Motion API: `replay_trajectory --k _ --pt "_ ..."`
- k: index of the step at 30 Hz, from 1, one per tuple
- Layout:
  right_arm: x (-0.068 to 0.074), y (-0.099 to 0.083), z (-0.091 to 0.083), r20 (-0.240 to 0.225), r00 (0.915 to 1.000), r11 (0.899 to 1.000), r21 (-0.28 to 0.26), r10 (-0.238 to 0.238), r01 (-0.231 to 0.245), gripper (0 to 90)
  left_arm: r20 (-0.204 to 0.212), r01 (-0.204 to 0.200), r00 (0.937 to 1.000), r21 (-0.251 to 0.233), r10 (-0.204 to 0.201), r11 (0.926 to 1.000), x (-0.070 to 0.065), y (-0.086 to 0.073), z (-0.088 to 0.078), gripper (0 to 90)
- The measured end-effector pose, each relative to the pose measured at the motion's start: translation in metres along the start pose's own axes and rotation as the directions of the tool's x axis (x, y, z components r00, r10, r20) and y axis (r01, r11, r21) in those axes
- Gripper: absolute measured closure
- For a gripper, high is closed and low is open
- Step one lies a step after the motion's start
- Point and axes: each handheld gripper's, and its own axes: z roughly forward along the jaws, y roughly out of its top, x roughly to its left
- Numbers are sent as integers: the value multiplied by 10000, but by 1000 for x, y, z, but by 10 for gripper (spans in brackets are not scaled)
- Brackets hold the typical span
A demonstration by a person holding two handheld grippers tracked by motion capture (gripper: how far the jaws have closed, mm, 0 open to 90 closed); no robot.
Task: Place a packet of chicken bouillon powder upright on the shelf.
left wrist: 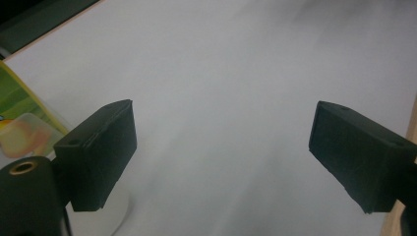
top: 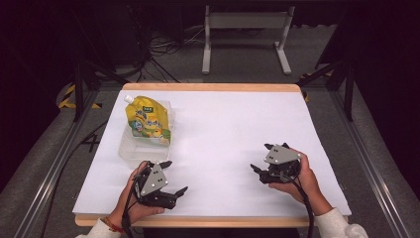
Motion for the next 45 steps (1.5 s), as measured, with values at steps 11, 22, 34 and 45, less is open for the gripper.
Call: replay_trajectory --k 11,22,34,45 --pt "-3 -36 -19 97 9987 9986 164 498 -499 185 277 -160 9995 428 148 9990 0 -5 9 116" --pt "-7 -67 -34 626 9929 9941 312 1016 -1037 160 612 30 9981 703 -73 9975 0 -8 15 103" --pt "-6 -102 -46 888 9694 9721 320 2288 -2324 145 993 44 9950 814 -125 9967 -1 -10 21 93" --pt "-7 -111 -51 996 9518 9550 343 2901 -2946 137 1278 47 9917 926 -166 9957 -2 -9 27 89"
